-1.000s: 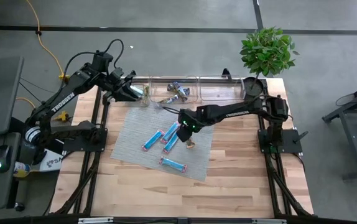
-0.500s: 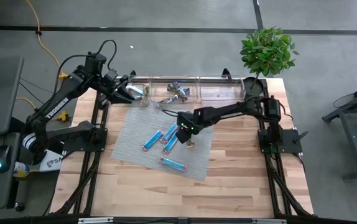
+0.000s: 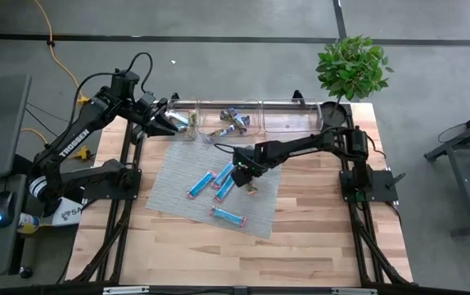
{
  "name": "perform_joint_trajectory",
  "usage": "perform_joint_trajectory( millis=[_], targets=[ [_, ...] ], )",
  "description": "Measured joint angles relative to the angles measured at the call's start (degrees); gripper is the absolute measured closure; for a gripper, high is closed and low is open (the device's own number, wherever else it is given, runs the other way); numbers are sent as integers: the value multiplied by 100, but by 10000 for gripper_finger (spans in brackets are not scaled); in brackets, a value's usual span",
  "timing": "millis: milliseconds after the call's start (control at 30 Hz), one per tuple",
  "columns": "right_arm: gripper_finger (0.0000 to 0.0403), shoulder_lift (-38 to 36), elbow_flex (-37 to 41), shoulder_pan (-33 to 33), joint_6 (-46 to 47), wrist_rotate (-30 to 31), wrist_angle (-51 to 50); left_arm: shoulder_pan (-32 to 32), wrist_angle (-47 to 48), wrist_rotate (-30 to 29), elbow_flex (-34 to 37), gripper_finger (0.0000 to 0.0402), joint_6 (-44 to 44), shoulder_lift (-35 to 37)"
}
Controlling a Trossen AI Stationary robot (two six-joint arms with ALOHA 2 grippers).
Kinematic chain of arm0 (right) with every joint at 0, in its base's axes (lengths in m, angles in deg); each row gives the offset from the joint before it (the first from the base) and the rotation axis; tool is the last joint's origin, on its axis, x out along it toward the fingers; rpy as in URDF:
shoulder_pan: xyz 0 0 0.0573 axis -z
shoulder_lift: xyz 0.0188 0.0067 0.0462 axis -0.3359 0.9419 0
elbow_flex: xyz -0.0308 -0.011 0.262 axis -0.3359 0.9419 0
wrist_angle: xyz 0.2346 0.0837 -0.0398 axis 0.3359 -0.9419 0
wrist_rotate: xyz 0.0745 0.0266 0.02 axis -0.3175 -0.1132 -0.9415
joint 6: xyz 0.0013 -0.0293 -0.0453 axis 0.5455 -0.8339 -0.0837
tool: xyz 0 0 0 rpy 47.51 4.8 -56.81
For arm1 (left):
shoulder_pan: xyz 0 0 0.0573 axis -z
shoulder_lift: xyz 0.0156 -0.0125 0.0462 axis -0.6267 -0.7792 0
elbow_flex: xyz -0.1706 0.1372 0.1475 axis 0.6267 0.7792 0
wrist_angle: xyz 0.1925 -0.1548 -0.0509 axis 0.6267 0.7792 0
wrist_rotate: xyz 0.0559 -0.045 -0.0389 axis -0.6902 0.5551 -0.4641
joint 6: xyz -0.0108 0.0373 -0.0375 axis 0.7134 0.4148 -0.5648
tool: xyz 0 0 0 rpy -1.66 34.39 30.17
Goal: Pick and place Granola Bars by type
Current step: Put the yellow granola bar into the left transparent bin
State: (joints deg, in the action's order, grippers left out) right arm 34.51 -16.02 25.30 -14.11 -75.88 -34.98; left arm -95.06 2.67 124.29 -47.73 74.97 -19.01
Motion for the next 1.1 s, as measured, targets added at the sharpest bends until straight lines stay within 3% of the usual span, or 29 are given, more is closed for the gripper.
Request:
perform_joint_trajectory(
  millis=[267, 767, 1100],
  targets=[
    [290, -95, 15, 6, -2, -34, -9, 0, 0, -188, 0, 312, -44, 0],
    [297, -704, 6, 181, -153, -194, 1107, 2, -4, -447, 0, 312, -121, -2],
    [293, -680, 4, 115, -443, -181, 164, 2, -3, -450, 0, 312, -131, -2]
  ],
)
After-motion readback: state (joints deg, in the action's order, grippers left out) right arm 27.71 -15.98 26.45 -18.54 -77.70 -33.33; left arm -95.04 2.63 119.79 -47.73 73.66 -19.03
